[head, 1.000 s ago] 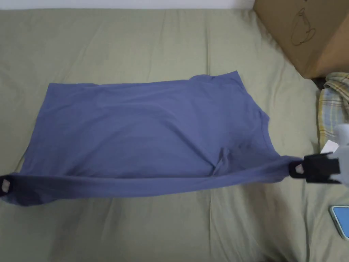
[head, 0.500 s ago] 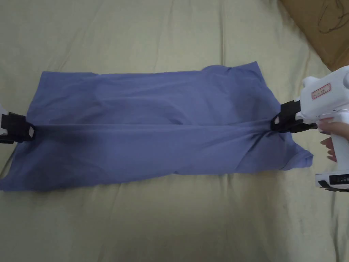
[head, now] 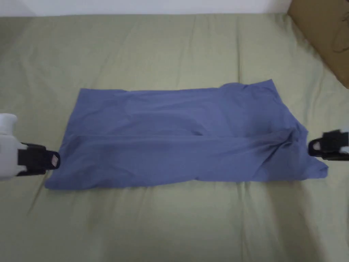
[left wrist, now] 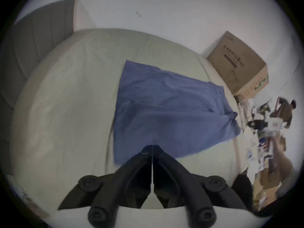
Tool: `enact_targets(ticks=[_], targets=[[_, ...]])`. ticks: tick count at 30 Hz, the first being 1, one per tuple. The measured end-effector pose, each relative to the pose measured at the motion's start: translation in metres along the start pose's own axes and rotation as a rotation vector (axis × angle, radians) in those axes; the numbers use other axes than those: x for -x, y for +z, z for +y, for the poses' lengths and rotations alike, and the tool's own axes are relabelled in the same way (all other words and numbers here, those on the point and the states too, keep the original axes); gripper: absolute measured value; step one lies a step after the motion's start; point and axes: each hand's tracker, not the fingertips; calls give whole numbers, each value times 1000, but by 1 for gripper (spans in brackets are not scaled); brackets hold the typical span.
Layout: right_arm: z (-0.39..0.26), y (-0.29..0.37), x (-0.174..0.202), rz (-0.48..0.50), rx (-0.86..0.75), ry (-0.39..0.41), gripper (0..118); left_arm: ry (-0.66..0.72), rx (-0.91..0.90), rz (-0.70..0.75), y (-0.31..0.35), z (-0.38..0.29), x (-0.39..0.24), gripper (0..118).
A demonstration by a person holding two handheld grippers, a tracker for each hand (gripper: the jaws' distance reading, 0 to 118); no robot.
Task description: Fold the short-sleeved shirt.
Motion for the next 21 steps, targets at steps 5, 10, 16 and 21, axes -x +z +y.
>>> enact_targets(ticks=[5,10,16,21], targets=[[-13,14,16,54,-16,34,0,41,66,26,-5,-11,5,0],[-16,4,16,111,42,-3,0,117,95,41,-39,-3,28,6],[-15,-11,11,19,70,-26,0,168,139,102,-75,1,41,117],[-15,-30,8,-17,115,-33,0,140,254,138,-105,-5,37,117]])
